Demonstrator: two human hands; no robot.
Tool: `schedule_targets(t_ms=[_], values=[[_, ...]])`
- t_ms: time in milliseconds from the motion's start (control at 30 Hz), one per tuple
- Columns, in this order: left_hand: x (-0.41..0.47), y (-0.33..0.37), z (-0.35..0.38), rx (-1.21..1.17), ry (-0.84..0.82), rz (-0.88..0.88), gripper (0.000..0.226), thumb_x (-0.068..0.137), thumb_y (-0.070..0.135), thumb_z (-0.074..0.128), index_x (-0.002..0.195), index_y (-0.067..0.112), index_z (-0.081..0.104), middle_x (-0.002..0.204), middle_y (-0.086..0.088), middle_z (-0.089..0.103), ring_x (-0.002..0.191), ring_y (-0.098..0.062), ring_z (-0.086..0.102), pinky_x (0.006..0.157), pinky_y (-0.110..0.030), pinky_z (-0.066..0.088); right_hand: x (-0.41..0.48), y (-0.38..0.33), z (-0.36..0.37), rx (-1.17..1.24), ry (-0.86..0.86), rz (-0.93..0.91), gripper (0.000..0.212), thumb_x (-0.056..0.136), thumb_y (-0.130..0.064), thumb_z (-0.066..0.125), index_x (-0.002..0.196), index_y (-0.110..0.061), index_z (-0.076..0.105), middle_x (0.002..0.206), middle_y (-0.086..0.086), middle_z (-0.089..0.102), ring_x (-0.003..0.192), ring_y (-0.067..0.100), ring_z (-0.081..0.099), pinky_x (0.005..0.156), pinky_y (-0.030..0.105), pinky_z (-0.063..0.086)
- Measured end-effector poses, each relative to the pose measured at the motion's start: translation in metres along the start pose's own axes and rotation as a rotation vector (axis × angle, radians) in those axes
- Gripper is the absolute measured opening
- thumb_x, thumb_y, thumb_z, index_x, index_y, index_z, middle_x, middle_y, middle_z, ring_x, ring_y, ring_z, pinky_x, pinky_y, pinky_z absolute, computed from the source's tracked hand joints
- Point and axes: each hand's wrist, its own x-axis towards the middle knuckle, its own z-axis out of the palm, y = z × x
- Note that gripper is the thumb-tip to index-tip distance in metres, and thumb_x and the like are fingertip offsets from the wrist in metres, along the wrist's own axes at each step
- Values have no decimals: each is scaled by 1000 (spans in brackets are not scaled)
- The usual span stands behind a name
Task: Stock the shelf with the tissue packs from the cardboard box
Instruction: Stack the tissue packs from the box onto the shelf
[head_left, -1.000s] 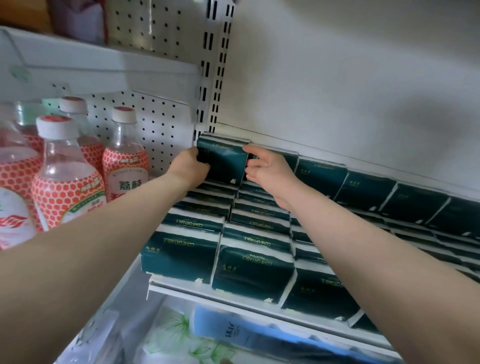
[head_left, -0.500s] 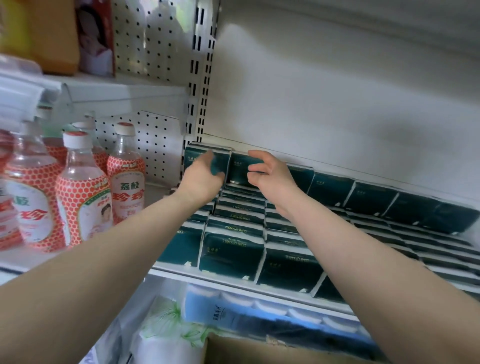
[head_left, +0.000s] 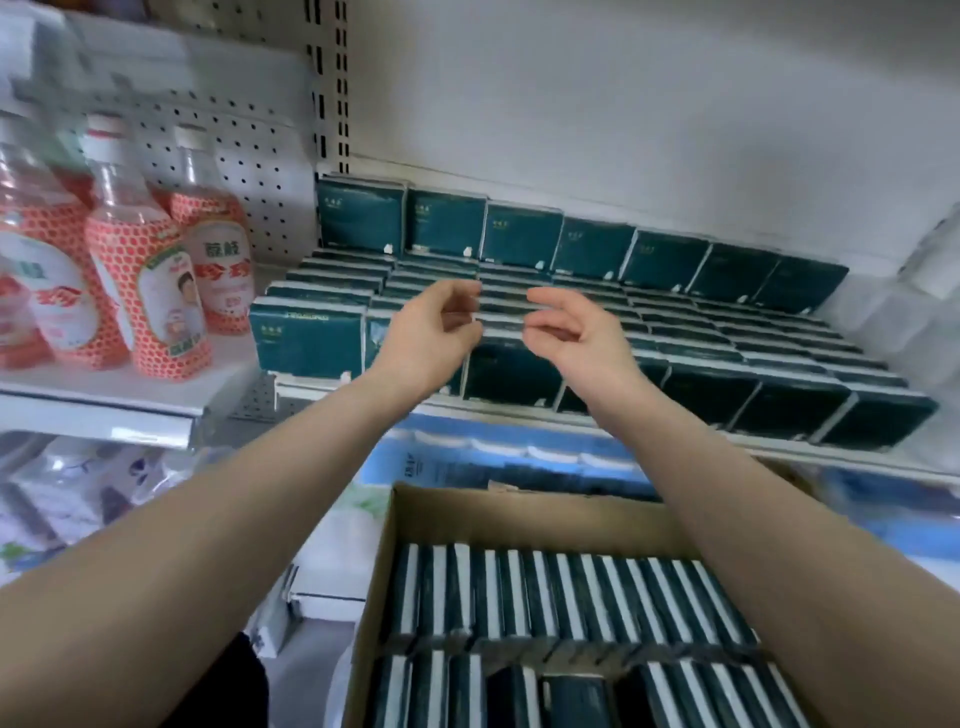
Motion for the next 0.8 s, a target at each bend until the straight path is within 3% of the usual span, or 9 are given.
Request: schedule_targets(t_ms=[167, 267, 367, 433, 600, 700, 800], values=[[-69, -32, 39, 3, -145, -91, 37, 89, 1, 62, 123, 15, 58, 111, -4, 63, 102, -15, 62, 94, -20, 47, -82, 57, -12, 0, -34, 89, 33, 91, -3, 66, 118, -23, 65, 110, 5, 69, 101, 15, 66, 85, 22, 54], [-102, -57, 62, 17, -228, -159, 35, 88, 0, 63, 118, 19, 57, 107, -3, 63, 97, -14, 62, 95, -21, 49, -125, 95, -14, 5, -68, 214, 32, 91, -3, 67, 109, -29, 67, 109, 4, 69, 102, 15, 66, 88, 21, 52], [-133, -78, 79, 111, -341, -204, 38, 88, 5, 62, 124, 18, 57, 108, 1, 64, 93, -8, 61, 85, -9, 45, -160, 128, -13, -11, -105, 319, 31, 88, -1, 69, 101, -29, 67, 104, 4, 70, 97, 16, 66, 84, 17, 51], [-150, -92, 91, 153, -418, -238, 39, 88, 5, 63, 125, 17, 58, 108, 1, 64, 92, -9, 61, 85, -11, 44, -179, 145, -13, -43, -132, 407, 27, 87, 0, 69, 103, -22, 68, 100, 5, 68, 93, 14, 64, 80, 13, 50], [-181, -127, 114, 229, -600, -346, 38, 91, 1, 58, 127, 11, 56, 103, 0, 60, 97, -14, 60, 85, -11, 44, -212, 181, -7, -278, -222, 660, 21, 86, -15, 71, 105, -23, 65, 92, -3, 67, 90, 16, 64, 84, 29, 51], [-192, -141, 121, 359, -712, -354, 39, 93, 5, 59, 129, 17, 54, 114, 0, 60, 105, -13, 58, 95, -21, 46, -221, 189, 5, -440, -404, 780, 33, 85, -29, 72, 113, -17, 58, 100, 1, 65, 89, 16, 61, 75, 28, 50], [-197, -149, 122, 462, -773, -360, 40, 94, 6, 56, 131, 20, 53, 120, 1, 60, 110, -14, 57, 99, -28, 47, -226, 186, 17, -540, -552, 823, 47, 83, -46, 74, 114, -17, 54, 108, 2, 61, 93, 17, 60, 79, 31, 51]])
